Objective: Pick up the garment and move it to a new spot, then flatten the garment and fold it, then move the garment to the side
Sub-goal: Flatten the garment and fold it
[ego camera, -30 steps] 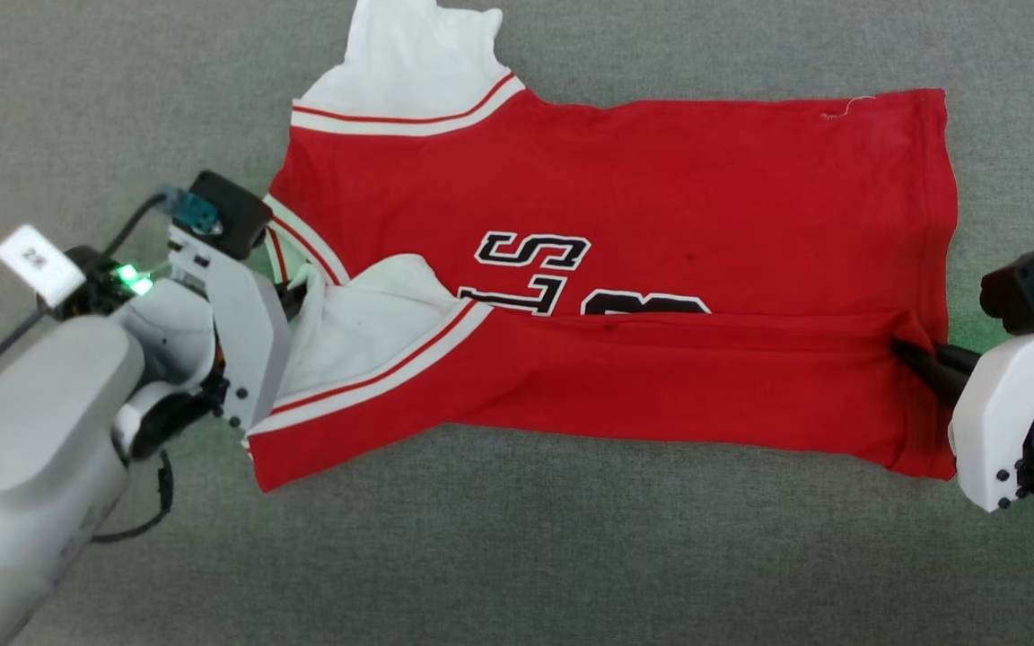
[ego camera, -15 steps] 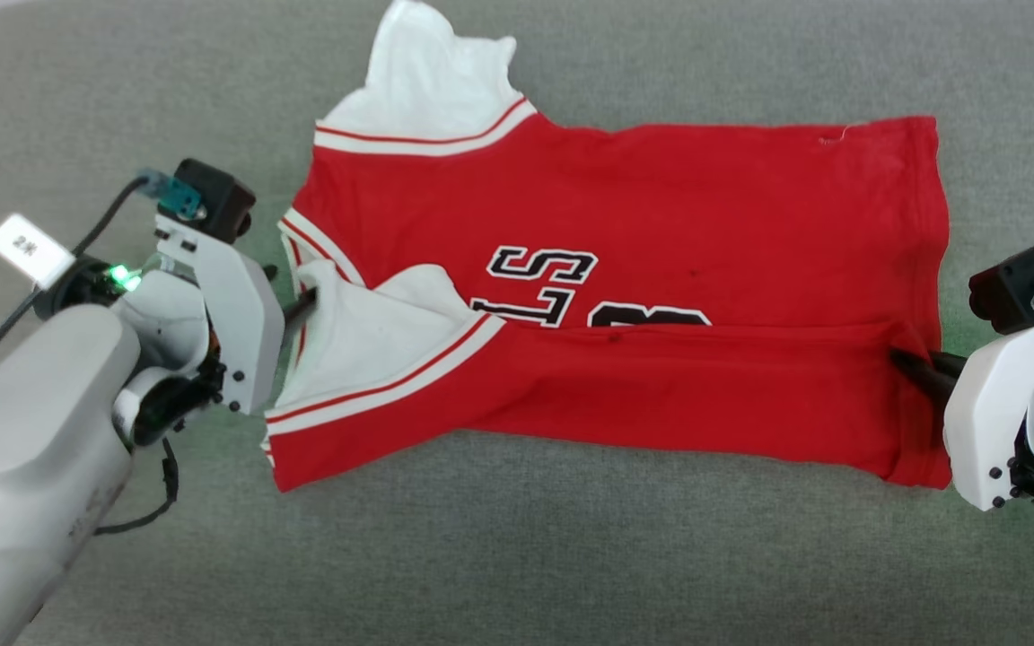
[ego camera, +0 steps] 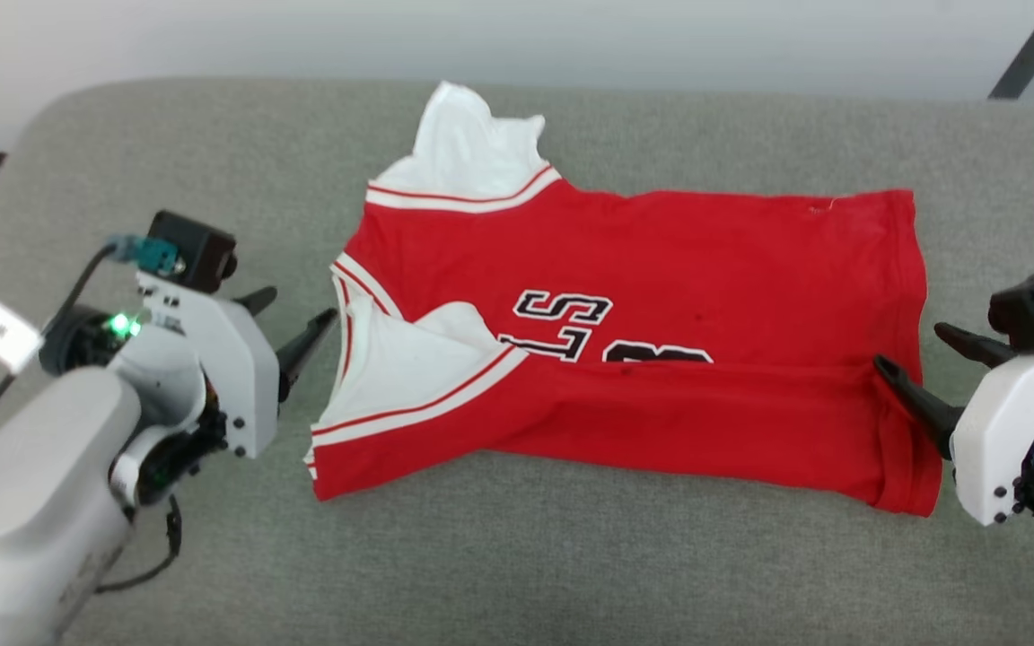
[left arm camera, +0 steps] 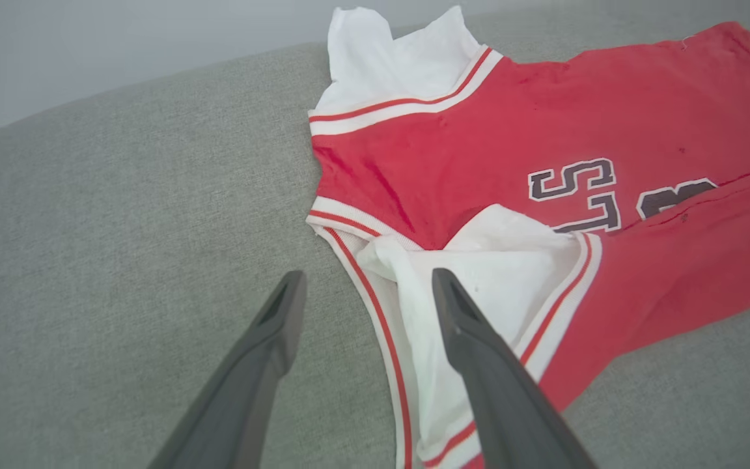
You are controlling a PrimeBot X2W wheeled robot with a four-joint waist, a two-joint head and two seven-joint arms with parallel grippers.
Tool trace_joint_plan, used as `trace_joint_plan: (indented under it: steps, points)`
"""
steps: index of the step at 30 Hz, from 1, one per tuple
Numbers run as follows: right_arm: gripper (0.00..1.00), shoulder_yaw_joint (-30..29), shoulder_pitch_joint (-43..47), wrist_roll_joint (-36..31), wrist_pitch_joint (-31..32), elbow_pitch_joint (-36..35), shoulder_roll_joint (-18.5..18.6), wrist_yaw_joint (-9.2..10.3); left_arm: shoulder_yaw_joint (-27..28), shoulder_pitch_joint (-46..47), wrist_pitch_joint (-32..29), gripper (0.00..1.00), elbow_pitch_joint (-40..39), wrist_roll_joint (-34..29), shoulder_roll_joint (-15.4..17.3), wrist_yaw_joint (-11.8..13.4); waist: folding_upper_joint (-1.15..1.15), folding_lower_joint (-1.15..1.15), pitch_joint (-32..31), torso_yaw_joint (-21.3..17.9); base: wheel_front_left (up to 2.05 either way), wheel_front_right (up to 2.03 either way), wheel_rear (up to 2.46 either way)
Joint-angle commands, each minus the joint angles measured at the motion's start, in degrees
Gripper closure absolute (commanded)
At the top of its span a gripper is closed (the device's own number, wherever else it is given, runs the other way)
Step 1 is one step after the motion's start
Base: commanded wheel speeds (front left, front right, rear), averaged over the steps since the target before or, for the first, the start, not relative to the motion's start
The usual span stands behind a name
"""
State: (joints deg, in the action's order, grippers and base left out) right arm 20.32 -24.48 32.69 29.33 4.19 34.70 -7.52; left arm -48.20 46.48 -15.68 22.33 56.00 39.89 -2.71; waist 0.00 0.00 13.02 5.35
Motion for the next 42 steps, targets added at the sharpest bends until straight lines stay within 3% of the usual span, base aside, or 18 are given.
trace_joint_plan:
  steps: [1, 7, 12, 29, 42]
  points:
    - [0.0, -0.5, 1.4, -1.0, -2.3, -0.5, -0.2, 0.06, 0.5, -2.0, 1.1, 0.0, -1.4, 0.6, 0.6, 0.8, 0.0, 0.0, -2.2, 0.6, 0.0, 0.0, 0.0]
    - [0.0, -3.5, 5.5, -3.7, -9.5, -2.2, -2.2, 0.06, 1.5, -7.3, 2.1, 0.0, -6.6, 3.0, 2.6, 3.4, 0.0, 0.0, -4.6, 0.4, 0.0, 0.0, 0.0]
    - [0.0, -6.8, 9.5, -5.5, -12.4, -3.8, -5.3, 0.06, 1.8, -10.7, -0.6, 0.0, -9.7, 5.9, 4.5, 5.9, 0.0, 0.0, -5.9, -0.5, 0.0, 0.0, 0.0]
    - [0.0, -16.3, 20.4, -9.4, -9.5, -14.4, -14.5, 0.06, 0.3, -10.5, -19.6, 0.0, -9.8, 14.1, 8.8, 11.7, 0.0, 0.0, -4.0, -8.0, 0.0, 0.0, 0.0]
    - [0.0, -19.3, 23.5, -10.2, -7.2, -18.4, -17.4, 0.06, -1.8, -8.5, -22.8, 0.0, -2.1, 13.4, 6.2, 9.8, 0.0, 0.0, -2.0, -9.9, 0.0, 0.0, 0.0]
